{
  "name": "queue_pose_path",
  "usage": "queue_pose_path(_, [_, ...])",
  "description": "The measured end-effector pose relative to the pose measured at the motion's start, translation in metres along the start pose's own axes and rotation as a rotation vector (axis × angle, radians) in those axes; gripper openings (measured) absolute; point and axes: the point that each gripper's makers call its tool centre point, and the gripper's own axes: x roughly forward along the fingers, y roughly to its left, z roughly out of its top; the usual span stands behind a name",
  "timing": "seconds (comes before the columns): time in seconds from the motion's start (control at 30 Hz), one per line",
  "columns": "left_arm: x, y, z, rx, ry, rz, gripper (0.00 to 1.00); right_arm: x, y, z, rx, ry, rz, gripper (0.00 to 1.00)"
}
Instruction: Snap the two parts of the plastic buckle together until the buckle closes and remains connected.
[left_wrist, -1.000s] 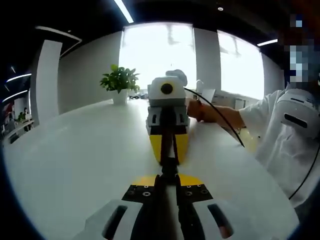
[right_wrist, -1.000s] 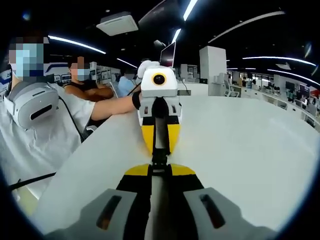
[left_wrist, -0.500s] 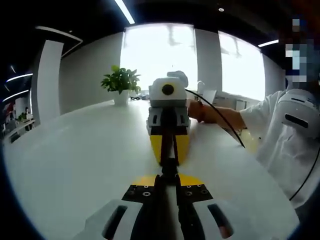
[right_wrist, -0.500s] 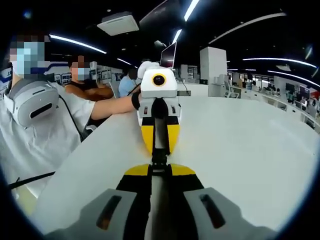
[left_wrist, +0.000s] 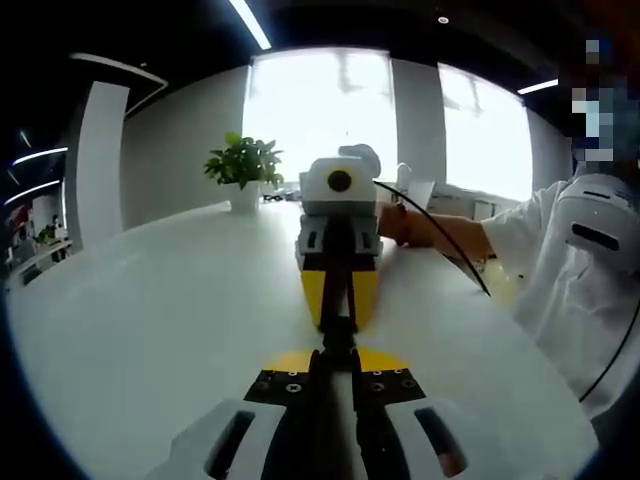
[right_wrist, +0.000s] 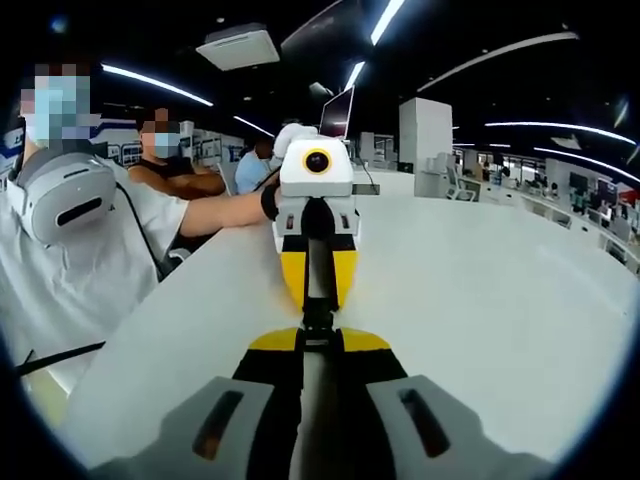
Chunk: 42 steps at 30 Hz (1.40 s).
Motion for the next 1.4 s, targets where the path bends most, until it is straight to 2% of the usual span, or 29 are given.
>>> queue_pose_path(0.57, [-0.0002,-0.0012,-0.0001,-0.001,0.001,0.005,0.11,0.0008,-0.0011,0.0009,0.005,0.017,-0.019,0.09])
queue_pose_path(1.4, [-0.0005,0.0,-0.0003,-0.007,0.0,0.0,0.1,0.0059,0.0008,0.0014,-0.005,0.02,0.0,0.09])
